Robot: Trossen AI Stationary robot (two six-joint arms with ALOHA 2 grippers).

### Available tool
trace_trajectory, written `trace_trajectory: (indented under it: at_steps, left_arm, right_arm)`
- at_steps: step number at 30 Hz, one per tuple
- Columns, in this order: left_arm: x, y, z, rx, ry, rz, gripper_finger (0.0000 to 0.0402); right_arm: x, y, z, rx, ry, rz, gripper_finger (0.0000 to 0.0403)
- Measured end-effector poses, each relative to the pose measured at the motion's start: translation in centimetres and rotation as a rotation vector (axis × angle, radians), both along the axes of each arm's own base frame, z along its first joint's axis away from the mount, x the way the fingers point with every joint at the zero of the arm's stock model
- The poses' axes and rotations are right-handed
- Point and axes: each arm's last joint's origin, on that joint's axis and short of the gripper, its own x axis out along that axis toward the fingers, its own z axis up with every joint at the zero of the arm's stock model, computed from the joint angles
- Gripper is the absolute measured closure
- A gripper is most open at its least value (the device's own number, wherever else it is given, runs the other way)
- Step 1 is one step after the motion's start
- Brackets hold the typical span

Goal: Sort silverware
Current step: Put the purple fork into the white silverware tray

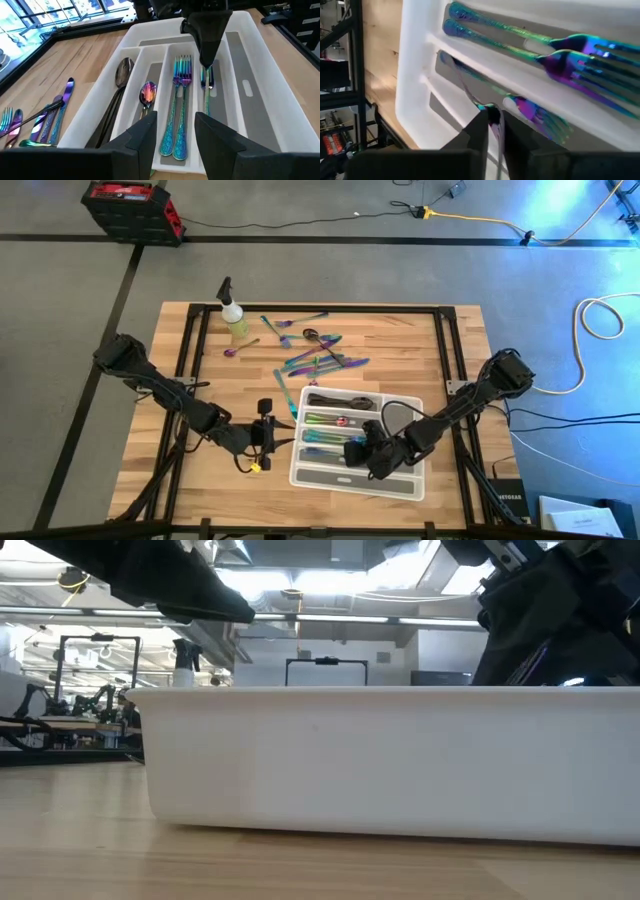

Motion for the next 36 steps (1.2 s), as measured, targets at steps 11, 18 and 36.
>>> trace_trajectory:
  at_steps: [11,18,36]
  left_arm:
    - [0.00,0.00,0.01,0.010,0.001,-0.004,0.0283]
    - [0.01,0.00,0.00,0.010,0.001,-0.004,0.0283]
    - [0.23,0.42,-0.01,0.010,0.002,0.014,0.0283]
  right_arm:
    - [0.36,-0.40,0.03,0.015,0.006,0.017,0.0277]
    - [0.31,-0.34,-0.02,0.027,0.022,0.044,0.0241]
    - [0.63,-0.98,0.09,0.010,0.070,0.079,0.0221]
